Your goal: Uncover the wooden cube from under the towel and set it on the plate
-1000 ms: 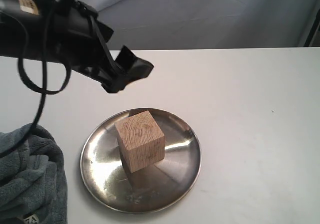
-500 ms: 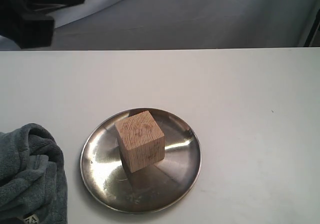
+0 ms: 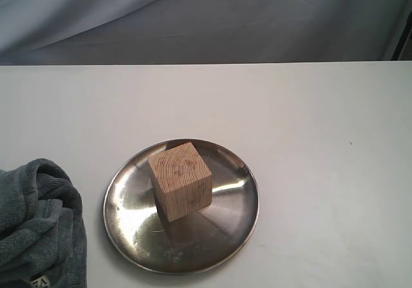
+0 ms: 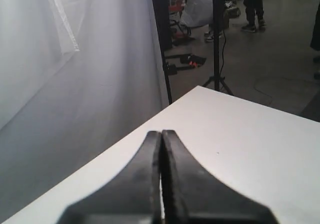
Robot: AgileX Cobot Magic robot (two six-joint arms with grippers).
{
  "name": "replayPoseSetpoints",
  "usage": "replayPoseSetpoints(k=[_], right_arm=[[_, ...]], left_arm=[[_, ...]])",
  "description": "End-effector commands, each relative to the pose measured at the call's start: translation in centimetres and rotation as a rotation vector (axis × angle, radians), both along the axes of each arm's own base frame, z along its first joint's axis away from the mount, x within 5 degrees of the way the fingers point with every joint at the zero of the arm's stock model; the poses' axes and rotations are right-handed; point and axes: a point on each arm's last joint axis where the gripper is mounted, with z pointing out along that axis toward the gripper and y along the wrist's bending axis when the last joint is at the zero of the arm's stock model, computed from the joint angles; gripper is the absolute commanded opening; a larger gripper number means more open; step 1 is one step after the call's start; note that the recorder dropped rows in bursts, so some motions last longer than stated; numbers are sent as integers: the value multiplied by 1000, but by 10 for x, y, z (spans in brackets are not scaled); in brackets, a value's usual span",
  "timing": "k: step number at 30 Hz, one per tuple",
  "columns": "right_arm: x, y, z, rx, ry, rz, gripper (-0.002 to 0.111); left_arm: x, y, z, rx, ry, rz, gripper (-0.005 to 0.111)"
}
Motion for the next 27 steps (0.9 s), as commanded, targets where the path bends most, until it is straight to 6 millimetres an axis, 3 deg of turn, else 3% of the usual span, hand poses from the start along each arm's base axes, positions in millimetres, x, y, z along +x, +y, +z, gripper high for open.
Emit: replayPoseSetpoints(k=[1, 6, 12, 21, 27], right_arm=[[0, 0, 0, 7, -4, 0, 0], [0, 0, 0, 7, -4, 0, 0], [0, 0, 0, 7, -4, 0, 0], [0, 0, 0, 7, -4, 0, 0], [0, 0, 0, 7, -4, 0, 0]], left_arm=[[-18, 12, 8, -39, -31, -6, 0], [-36, 27, 7, -37, -85, 6, 0], [-61, 57, -16, -158, -203, 139, 0], [-73, 81, -88, -285, -265, 450, 0], [-65, 88, -139, -352, -240, 608, 0]])
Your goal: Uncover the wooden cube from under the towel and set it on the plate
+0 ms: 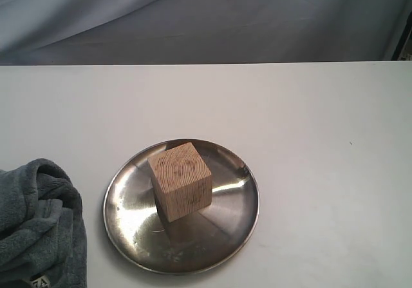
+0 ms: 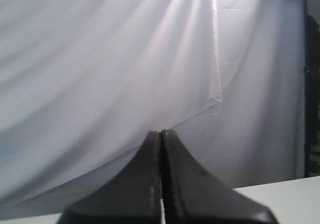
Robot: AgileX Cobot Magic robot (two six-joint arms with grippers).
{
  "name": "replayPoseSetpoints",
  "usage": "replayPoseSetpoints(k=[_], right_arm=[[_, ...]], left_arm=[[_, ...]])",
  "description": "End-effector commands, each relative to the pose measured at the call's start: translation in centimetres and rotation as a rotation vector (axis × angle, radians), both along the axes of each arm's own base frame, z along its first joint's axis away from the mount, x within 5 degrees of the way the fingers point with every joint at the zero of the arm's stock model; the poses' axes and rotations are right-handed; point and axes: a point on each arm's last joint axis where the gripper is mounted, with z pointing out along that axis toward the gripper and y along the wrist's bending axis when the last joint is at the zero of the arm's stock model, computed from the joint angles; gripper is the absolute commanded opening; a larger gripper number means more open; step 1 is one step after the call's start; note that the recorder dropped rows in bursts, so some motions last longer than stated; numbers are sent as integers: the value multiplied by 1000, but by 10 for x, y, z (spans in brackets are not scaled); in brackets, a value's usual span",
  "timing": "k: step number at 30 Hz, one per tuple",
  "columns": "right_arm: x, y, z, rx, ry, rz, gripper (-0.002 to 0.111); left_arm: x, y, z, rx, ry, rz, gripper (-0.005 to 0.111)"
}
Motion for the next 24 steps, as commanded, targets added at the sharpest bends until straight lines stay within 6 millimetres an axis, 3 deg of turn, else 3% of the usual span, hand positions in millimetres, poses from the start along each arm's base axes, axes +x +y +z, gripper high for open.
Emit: replayPoseSetpoints(k=[1, 9, 14, 20, 24], right_arm=[[0, 0, 0, 7, -4, 0, 0], [0, 0, 0, 7, -4, 0, 0], [0, 0, 0, 7, -4, 0, 0], [0, 0, 0, 7, -4, 0, 0], [0, 0, 0, 7, -4, 0, 0]], left_arm=[[4, 5, -35, -102, 17, 81, 0], [8, 7, -91, -123, 103, 136, 0], [9, 7, -97, -121, 121, 138, 0], [14, 10, -125, -69, 203, 184, 0], [15, 11, -131, -81, 220, 202, 0]])
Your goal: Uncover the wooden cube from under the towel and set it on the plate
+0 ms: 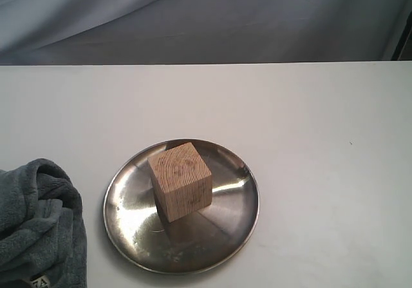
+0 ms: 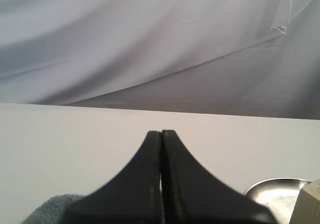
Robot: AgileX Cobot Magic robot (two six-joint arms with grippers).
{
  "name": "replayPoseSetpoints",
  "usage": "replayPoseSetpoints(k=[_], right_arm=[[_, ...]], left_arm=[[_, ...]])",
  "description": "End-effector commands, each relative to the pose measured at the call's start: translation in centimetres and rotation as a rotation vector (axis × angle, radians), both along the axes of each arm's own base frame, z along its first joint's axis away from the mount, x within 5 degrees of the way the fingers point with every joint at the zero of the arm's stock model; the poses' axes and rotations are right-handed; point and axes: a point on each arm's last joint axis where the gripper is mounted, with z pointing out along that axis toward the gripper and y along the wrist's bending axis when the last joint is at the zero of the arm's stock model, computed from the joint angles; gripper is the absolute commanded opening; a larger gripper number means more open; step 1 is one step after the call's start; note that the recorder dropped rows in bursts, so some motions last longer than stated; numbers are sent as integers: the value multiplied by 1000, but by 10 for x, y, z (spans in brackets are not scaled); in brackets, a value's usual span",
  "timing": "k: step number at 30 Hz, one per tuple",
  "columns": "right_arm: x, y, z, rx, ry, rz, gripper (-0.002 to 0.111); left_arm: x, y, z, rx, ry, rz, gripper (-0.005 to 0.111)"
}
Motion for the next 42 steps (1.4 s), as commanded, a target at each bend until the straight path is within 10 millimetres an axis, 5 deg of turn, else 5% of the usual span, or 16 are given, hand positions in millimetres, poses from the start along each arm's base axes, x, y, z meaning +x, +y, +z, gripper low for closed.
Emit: replayPoseSetpoints(k=[1, 28, 42], right_arm=[[0, 0, 0, 7, -4, 0, 0], [0, 0, 0, 7, -4, 0, 0], [0, 0, 0, 7, -4, 0, 0]], left_arm=[[0, 1, -4, -23, 16, 12, 0], [-2, 10, -19, 110, 182, 145, 0], [-2, 2, -19, 84, 179, 10, 0]])
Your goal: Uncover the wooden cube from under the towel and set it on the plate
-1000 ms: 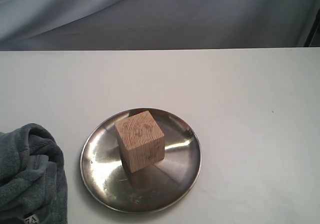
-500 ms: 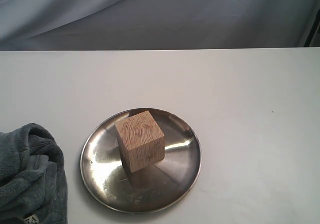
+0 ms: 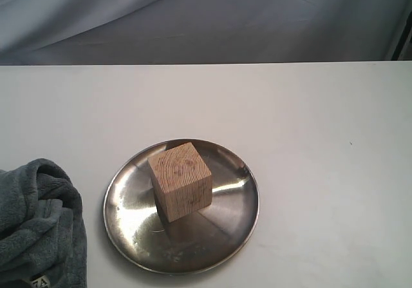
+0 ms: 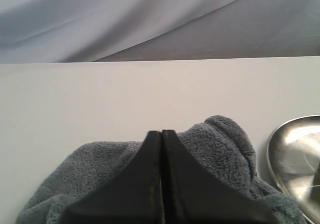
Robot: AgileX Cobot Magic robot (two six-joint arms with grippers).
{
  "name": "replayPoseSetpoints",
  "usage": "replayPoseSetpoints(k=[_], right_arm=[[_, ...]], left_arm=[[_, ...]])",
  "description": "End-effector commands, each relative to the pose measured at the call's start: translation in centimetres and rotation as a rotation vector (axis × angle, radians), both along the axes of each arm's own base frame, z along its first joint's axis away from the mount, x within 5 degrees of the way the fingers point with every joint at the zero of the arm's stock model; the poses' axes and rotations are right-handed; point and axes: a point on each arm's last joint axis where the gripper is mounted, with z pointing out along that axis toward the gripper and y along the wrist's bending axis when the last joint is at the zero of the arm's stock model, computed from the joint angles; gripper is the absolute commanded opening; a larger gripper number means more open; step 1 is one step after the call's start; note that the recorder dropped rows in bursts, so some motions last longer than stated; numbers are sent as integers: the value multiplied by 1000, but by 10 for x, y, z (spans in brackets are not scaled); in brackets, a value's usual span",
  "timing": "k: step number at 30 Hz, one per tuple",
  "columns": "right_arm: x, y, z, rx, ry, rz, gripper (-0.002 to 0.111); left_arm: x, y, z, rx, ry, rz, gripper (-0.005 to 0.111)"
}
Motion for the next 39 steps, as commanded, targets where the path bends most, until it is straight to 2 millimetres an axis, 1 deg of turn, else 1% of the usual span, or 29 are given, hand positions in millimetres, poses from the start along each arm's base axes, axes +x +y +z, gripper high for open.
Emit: replayPoseSetpoints(k=[1, 39], right_arm=[[0, 0, 0, 7, -4, 0, 0], [0, 0, 0, 7, -4, 0, 0]], left_arm=[[0, -2, -1, -33, 4, -19, 0], [0, -2, -2, -23, 12, -20, 0]])
